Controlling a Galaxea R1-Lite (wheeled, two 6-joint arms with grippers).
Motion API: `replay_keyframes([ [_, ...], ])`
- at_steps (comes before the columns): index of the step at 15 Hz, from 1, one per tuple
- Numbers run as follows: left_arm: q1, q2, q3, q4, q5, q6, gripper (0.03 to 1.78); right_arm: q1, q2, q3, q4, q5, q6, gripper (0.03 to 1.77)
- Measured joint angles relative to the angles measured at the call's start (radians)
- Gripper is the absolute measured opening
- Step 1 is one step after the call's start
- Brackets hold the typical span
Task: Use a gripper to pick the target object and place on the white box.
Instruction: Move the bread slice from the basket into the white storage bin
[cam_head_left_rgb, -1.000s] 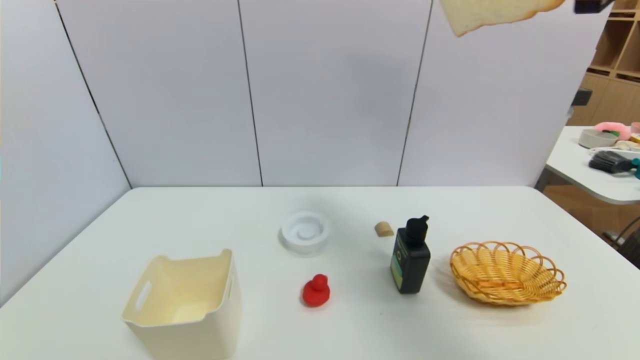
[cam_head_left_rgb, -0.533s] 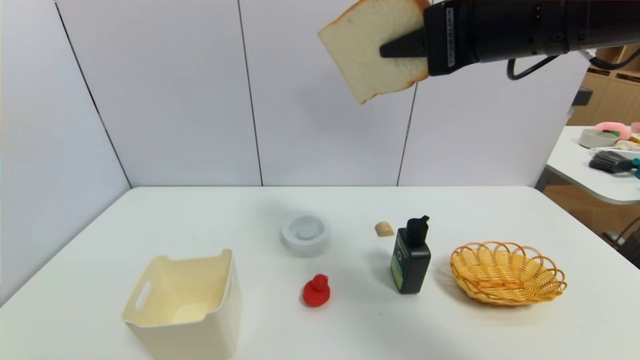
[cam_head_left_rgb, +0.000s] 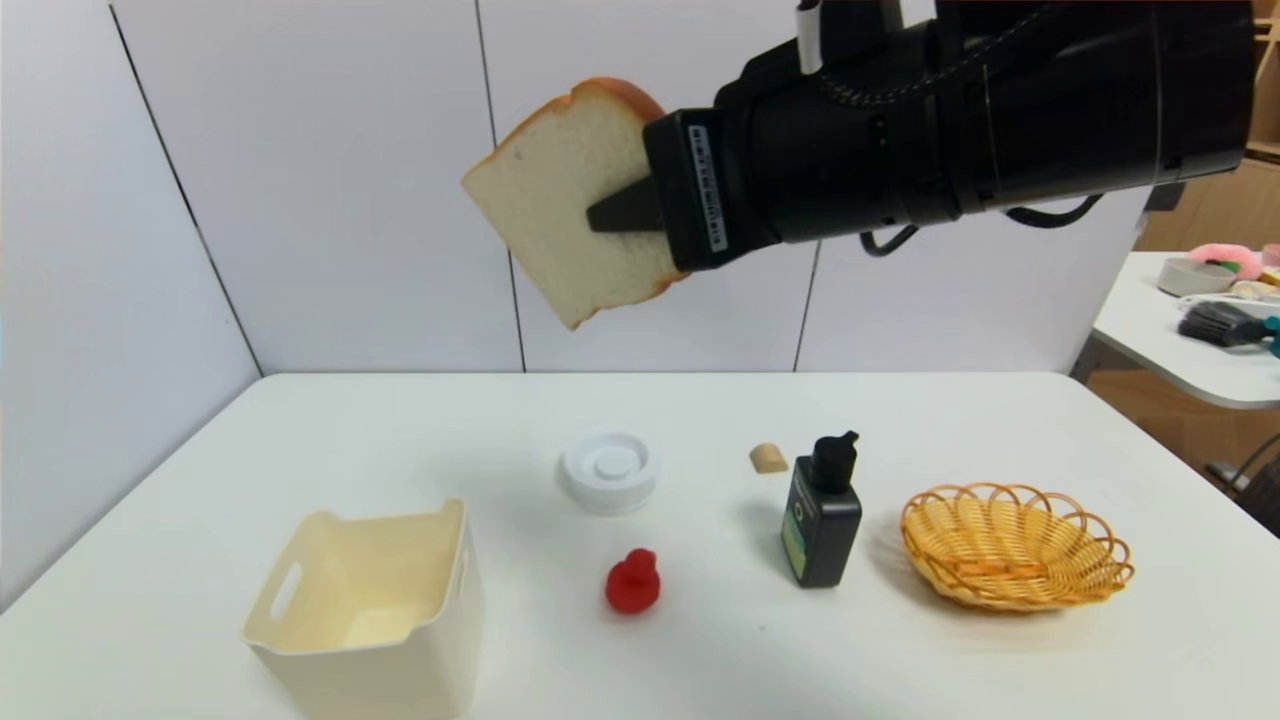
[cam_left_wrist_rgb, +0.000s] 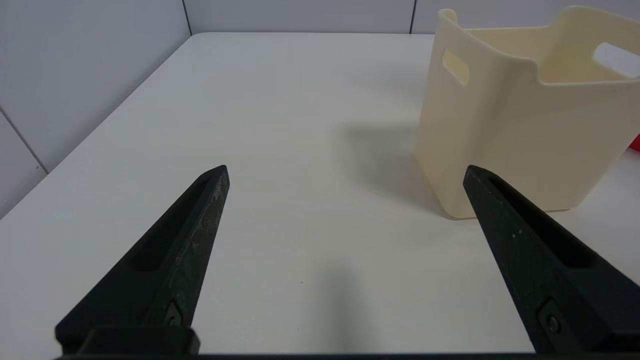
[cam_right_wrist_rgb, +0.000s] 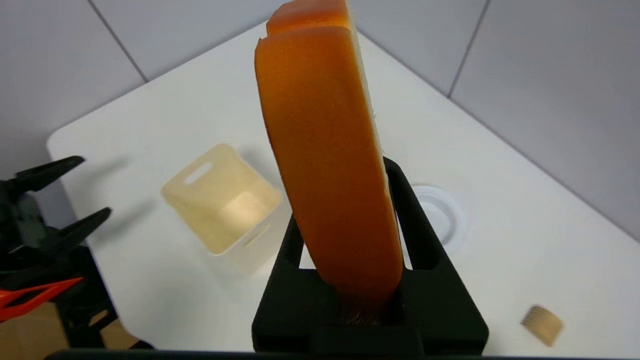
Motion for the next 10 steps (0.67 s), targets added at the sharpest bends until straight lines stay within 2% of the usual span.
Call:
replay_keyframes([
  [3,0.000,0.000,0.000,0.000,0.000,0.000,1.69,0.055,0.016,0.000,-0.008,0.093,0.059,0.28],
  [5,0.000,0.000,0.000,0.000,0.000,0.000,1.69,0.076,0.030,0.000,-0.033,0.116,0.094,0.28],
  [8,0.000,0.000,0.000,0.000,0.000,0.000,1.69,0.086,0.058,0.000,-0.041,0.182,0.163,0.28],
  [10,0.000,0.000,0.000,0.000,0.000,0.000,1.69,0.086,0.081,0.001,-0.042,0.187,0.171,0.28],
])
